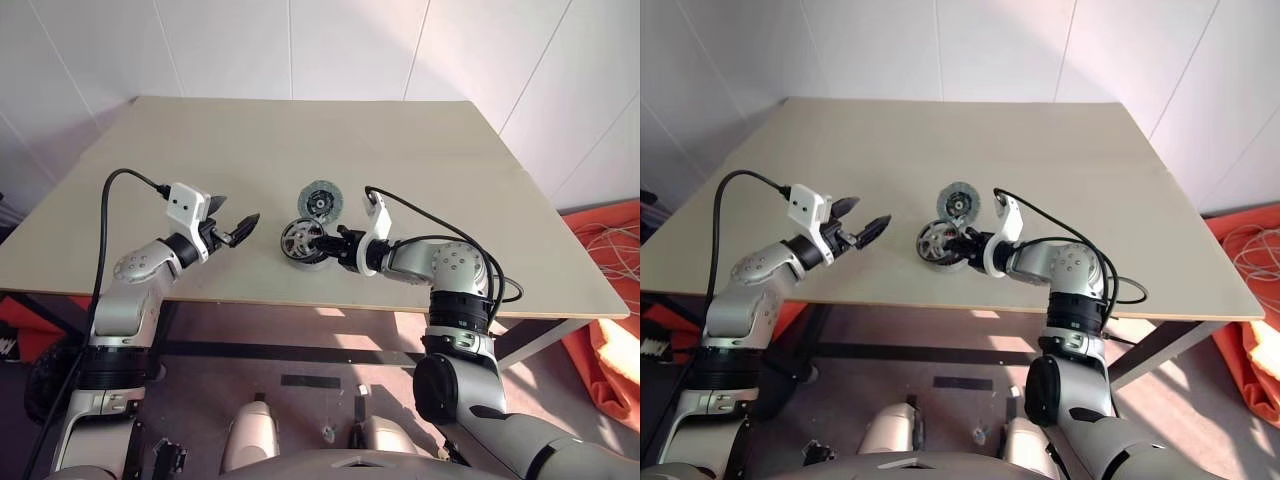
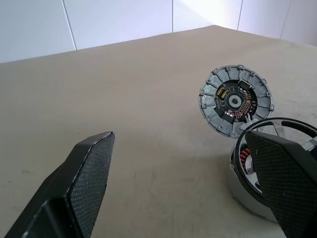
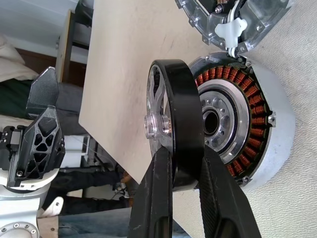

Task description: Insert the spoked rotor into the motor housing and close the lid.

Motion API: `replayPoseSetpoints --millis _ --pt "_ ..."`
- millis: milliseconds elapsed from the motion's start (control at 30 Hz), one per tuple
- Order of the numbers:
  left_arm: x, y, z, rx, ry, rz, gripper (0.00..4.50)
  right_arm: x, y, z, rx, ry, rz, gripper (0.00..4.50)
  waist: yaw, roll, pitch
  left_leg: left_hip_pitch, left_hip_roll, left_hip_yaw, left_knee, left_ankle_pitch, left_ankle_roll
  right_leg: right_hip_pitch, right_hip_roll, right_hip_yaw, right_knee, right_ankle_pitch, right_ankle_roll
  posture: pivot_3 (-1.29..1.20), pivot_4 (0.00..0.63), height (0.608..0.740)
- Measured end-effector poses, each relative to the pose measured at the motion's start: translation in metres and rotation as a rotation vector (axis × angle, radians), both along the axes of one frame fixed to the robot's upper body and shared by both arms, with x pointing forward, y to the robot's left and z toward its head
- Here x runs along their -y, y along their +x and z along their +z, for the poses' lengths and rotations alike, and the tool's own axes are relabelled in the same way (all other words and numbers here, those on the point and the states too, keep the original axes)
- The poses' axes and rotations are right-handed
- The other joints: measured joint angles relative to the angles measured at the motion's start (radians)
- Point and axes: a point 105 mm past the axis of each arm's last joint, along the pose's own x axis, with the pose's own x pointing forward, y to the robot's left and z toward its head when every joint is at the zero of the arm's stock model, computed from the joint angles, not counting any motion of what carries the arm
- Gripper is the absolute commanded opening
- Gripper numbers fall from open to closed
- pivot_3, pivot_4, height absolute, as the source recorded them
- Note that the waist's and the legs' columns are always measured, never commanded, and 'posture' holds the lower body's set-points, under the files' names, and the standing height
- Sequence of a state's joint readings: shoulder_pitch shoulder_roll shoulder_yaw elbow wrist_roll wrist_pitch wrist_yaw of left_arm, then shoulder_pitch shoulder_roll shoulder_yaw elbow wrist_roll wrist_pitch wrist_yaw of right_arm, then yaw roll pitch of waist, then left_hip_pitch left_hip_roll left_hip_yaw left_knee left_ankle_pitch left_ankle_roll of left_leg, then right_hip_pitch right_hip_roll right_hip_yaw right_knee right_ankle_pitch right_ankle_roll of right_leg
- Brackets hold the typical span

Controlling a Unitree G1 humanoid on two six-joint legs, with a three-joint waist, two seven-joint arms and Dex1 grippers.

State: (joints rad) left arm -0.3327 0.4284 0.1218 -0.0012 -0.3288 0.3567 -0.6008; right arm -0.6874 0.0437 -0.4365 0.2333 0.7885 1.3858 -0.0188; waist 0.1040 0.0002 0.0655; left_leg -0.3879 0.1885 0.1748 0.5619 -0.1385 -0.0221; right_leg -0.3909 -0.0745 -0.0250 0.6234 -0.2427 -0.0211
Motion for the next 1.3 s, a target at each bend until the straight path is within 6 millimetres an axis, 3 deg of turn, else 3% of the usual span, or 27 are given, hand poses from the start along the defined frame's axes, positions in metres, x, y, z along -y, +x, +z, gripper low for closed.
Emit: replayPoseSetpoints --millis 667,767,933,1300 --pt "0.0007 0.0010 0.0021 0.009 0.004 0.001 4.50 0.0005 -0.0004 -0.0054 0.006 -0.005 -0.003 0.75 0.001 0.000 0.000 0.001 0.000 0.000 0.000 0.000 -0.001 0.001 0.000 0.000 0.001 0.000 0.000 0.00 0.000 0.740" --pt "0.0007 0.0010 0.0022 0.010 0.005 0.001 4.50 0.0018 -0.0001 -0.0060 0.009 -0.010 -0.004 1.44 0.001 0.000 0.000 0.001 0.000 0.000 0.000 0.000 -0.001 0.001 0.000 0.000 0.001 0.000 0.000 0.00 0.000 0.740" --pt "0.0005 0.0011 0.0025 0.014 0.005 0.002 4.50 0.0019 0.0012 -0.0038 0.032 -0.020 -0.001 3.04 0.000 0.000 0.000 0.003 0.000 0.000 0.000 0.001 -0.001 0.002 0.000 0.000 0.001 0.000 0.000 0.00 0.000 0.740" --pt "0.0005 0.0012 0.0024 0.014 0.005 0.001 4.50 0.0046 0.0052 0.0005 0.085 -0.073 -0.010 3.04 0.000 0.000 0.000 0.005 0.000 -0.001 0.000 0.001 -0.001 0.004 0.000 0.000 0.001 0.001 0.000 0.00 0.000 0.740"
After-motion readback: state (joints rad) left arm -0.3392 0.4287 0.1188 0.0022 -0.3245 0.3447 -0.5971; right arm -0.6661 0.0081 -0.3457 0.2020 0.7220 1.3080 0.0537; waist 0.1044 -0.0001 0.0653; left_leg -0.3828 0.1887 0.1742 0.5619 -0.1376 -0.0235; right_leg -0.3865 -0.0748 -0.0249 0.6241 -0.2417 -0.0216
